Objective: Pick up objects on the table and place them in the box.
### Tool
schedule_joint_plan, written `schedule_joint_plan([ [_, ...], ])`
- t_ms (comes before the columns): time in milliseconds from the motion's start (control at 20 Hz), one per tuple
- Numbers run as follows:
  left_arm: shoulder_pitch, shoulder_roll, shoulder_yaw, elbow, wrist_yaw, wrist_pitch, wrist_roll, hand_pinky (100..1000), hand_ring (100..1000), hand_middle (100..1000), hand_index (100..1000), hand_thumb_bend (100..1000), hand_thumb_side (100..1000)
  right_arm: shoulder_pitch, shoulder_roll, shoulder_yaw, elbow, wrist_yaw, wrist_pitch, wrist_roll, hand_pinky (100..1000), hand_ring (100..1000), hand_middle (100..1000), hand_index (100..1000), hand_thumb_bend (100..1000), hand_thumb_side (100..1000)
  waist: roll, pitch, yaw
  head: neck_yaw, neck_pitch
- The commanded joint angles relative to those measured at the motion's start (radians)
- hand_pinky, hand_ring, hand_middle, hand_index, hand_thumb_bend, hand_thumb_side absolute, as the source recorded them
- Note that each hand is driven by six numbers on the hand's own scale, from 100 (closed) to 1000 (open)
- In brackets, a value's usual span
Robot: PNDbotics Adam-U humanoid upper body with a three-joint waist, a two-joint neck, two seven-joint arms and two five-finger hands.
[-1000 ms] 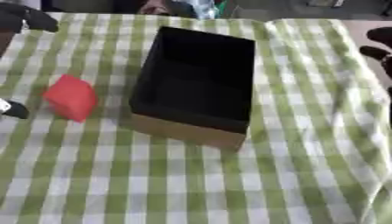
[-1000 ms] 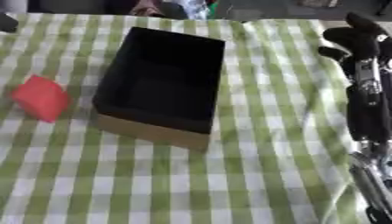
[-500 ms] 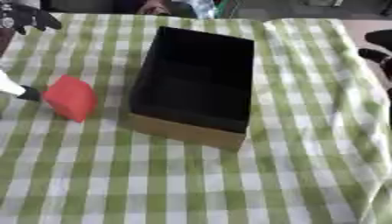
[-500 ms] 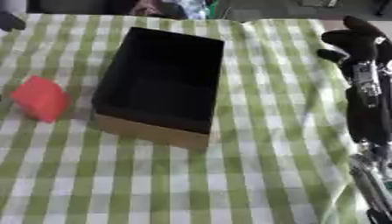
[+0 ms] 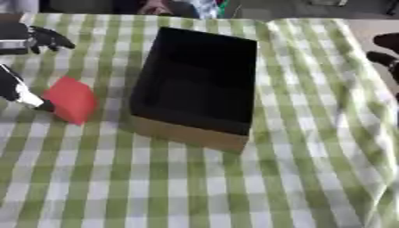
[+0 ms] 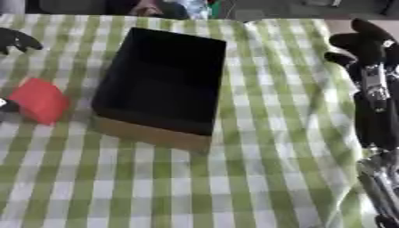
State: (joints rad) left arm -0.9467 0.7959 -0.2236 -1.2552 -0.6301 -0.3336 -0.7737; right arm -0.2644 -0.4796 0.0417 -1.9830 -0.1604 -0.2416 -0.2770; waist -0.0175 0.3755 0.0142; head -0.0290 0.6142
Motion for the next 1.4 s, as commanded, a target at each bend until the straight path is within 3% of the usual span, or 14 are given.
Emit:
schedule_joint_plan([
  [50, -0.024, 0.014, 0.002, 0.015, -0.034, -0.111, -0.125, 776, 896, 944, 1000, 686, 394, -0.01, -0.011, -0.003, -0.017, 0.001, 0.003, -0.001, 766, 820, 688, 866, 100, 726, 0.017, -0.016, -0.001, 0.006, -0.004],
  [350, -0.03, -0.015, 0.003, 0.074, -0.079, -0.113, -0.117, 771, 887, 924, 1000, 594, 379, -0.012, -0.002, -0.002, -0.017, -0.002, 0.007, -0.002, 766, 820, 686, 867, 100, 725, 0.017, -0.013, -0.007, 0.011, -0.005],
  [1000, -0.021, -0.043, -0.022, 0.121, -0.143, -0.148, -0.13, 762, 881, 903, 980, 564, 349, -0.01, 0.008, -0.009, -0.017, -0.003, 0.012, -0.018, 766, 821, 685, 867, 100, 711, 0.015, -0.007, -0.015, 0.018, -0.001],
  [1200, -0.02, -0.047, -0.02, 0.122, -0.141, -0.155, -0.118, 749, 849, 812, 887, 499, 317, -0.008, 0.01, -0.009, -0.017, -0.002, 0.016, -0.019, 766, 822, 685, 868, 100, 710, 0.015, -0.006, -0.016, 0.02, -0.001],
  [1400, -0.019, -0.045, -0.017, 0.112, -0.143, -0.16, -0.074, 716, 790, 697, 729, 381, 281, -0.008, 0.013, -0.007, -0.017, -0.002, 0.023, -0.018, 767, 823, 685, 870, 100, 709, 0.017, -0.007, -0.016, 0.02, 0.001],
])
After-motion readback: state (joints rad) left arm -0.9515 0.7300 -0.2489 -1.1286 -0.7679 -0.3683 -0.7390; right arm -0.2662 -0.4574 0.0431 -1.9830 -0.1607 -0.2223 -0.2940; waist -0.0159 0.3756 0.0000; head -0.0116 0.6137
